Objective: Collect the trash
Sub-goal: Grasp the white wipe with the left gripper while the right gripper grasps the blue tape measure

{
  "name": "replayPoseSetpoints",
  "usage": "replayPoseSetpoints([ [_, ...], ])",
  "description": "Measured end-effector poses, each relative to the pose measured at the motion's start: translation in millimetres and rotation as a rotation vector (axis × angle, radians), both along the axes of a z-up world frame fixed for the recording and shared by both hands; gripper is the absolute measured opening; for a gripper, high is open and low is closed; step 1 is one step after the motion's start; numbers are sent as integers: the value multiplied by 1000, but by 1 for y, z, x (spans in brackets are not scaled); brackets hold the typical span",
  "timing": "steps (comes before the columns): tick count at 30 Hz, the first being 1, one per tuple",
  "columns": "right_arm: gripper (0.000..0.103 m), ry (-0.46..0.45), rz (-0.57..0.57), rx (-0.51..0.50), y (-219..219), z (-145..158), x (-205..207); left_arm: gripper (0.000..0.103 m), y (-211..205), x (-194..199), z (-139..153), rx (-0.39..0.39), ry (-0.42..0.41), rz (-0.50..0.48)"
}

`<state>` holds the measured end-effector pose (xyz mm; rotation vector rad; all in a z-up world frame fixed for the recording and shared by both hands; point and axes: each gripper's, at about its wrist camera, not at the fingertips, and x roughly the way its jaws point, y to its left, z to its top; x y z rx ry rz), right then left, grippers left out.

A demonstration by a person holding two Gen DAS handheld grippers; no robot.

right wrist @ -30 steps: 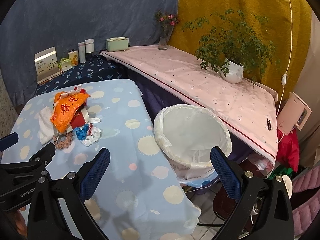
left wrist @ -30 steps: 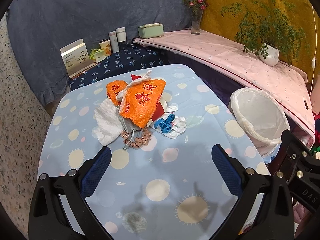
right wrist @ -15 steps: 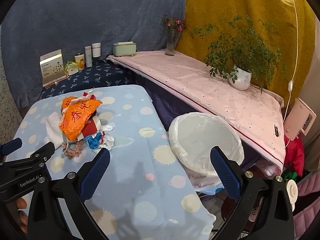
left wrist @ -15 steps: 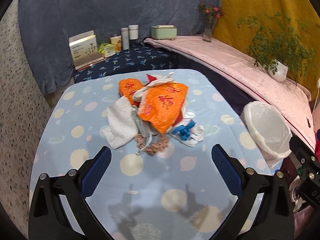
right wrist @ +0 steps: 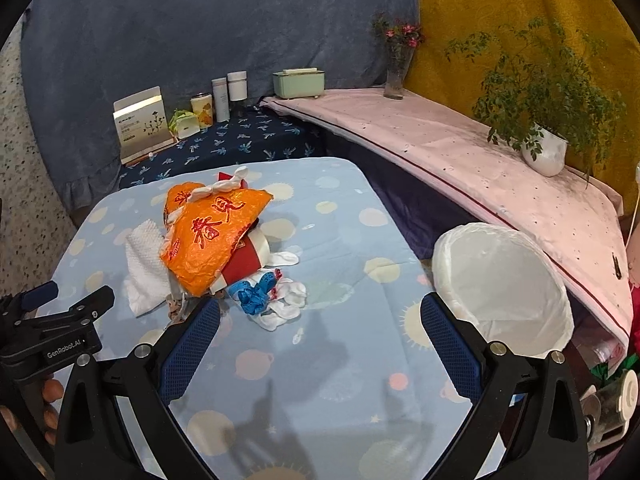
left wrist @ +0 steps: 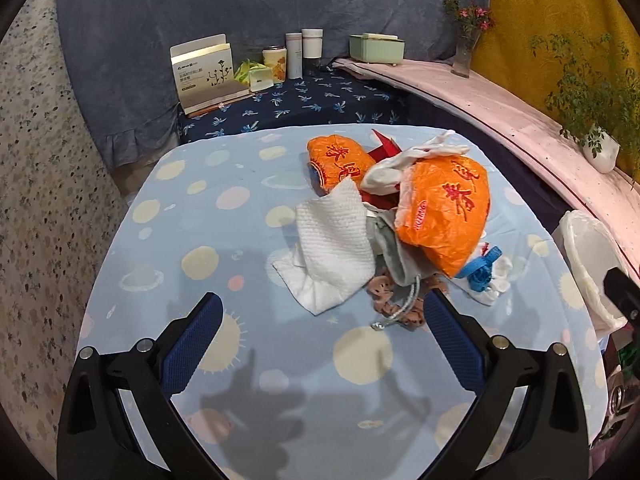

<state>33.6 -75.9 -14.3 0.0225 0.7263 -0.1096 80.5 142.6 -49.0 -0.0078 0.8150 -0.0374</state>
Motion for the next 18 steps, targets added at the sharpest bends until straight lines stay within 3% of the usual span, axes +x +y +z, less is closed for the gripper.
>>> replayPoseSetpoints([
  [6,96,47,34,-5,13,-25,19,96,-1,9,-18,-46,38,-62],
  [12,85,84,54,-11,21,-43,35,96,-11,15,-41,-44,98,-74],
  [18,74,115,83,7,26,-59,52,96,-2,27,-43,-46,97,-46],
])
